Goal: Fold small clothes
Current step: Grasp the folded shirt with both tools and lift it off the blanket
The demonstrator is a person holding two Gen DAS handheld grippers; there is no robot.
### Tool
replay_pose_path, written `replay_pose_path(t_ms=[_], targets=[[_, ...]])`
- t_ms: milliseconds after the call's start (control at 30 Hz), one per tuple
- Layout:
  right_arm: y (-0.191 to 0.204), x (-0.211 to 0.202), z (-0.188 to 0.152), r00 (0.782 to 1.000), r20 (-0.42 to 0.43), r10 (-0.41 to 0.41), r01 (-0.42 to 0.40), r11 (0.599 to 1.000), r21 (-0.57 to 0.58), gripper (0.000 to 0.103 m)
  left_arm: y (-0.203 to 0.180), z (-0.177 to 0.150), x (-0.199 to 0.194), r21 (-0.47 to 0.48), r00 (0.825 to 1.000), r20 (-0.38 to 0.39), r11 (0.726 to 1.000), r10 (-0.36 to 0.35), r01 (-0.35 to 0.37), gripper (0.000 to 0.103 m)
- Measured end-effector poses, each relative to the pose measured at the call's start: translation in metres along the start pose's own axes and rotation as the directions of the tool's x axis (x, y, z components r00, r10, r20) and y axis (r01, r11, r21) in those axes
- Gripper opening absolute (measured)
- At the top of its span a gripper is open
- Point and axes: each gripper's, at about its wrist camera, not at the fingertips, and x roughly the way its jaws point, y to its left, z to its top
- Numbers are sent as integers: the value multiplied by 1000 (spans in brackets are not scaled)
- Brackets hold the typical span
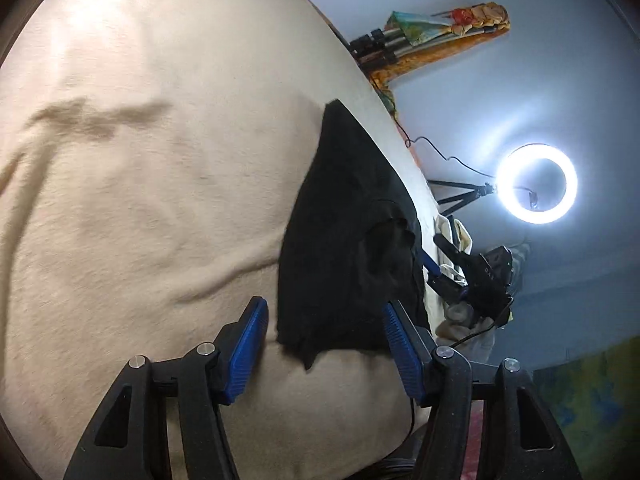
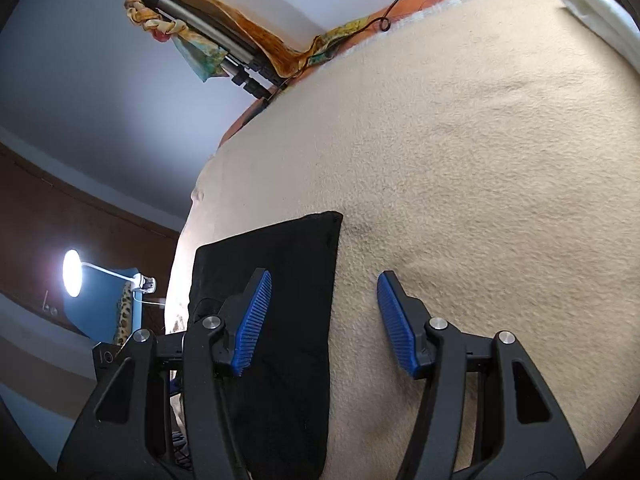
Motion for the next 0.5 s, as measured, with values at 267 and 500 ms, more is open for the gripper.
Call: replay_pose_path(t_ms=[267,500], targets=[[13,24,12,998,-23,53,-54,998,-32,58,-12,2,29,11,999,-45,1000,-26,27,33],[17,35,15,999,-44,30,-32,999,-40,11,-15,1,30,33,1000,-22,999,11,-11,10]])
